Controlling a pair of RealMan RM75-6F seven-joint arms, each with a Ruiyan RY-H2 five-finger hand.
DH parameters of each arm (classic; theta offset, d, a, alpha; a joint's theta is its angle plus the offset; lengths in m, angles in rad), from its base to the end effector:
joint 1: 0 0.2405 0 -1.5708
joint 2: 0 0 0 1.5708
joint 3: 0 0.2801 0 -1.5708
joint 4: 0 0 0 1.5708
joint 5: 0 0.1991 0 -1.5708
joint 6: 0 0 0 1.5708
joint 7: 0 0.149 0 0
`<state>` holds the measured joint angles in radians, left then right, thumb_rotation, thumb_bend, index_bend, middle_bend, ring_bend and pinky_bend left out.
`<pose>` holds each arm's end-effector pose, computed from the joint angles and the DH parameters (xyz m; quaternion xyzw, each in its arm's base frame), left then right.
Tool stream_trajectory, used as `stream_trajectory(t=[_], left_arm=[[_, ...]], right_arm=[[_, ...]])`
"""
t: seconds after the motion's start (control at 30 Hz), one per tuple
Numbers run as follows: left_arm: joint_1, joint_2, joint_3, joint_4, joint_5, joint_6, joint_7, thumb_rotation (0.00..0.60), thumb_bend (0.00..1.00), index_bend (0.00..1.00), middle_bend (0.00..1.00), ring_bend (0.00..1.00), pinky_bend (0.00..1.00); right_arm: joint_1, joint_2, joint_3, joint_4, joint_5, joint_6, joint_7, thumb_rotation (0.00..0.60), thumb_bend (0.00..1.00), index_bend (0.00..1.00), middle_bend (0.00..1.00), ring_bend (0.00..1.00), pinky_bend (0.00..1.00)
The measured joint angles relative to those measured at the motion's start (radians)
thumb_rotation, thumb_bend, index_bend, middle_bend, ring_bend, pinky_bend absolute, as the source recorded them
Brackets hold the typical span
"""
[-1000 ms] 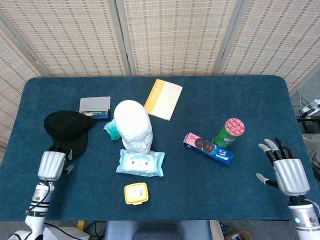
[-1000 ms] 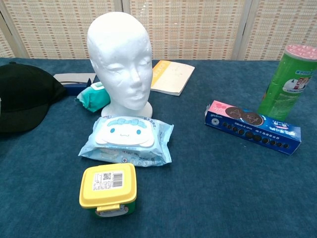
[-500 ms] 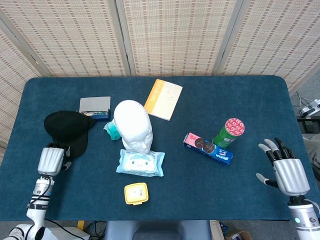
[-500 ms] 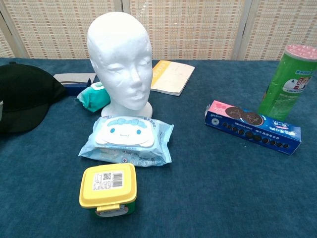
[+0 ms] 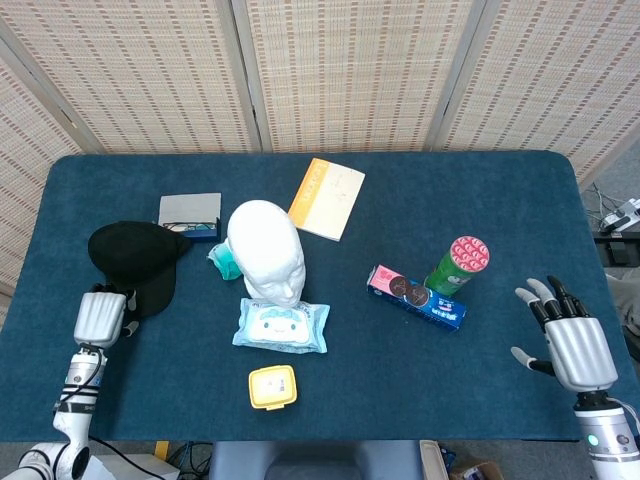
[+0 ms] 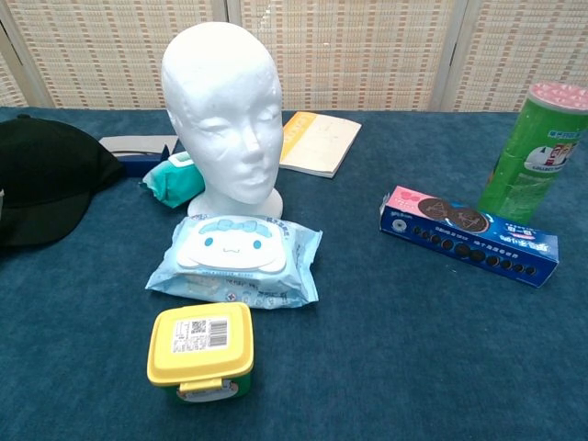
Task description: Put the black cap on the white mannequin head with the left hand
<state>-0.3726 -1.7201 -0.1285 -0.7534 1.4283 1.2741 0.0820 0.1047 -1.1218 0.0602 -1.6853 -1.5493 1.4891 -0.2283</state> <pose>-0.3575 0.3107 0.0400 -0.6597 -0.2776 -0.3100 0.6258 -0.3021 -0.1935 0.1720 0.6378 -0.3181 0.3645 0.5993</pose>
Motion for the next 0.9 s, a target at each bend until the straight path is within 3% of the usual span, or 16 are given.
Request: stream_trajectory(t=[0.9], left_arm=[[-0.017,-0.02,-0.005,0.053,-0.041,-0.048,-0.012,0.6,0.0,0.61,0.73,0.44,0.37]], right_arm=[[-0.001,0.0,-0.001,0.001,-0.003,0.003,0.002,0.6,0.0,0.21,0.17,0.07,0.23]])
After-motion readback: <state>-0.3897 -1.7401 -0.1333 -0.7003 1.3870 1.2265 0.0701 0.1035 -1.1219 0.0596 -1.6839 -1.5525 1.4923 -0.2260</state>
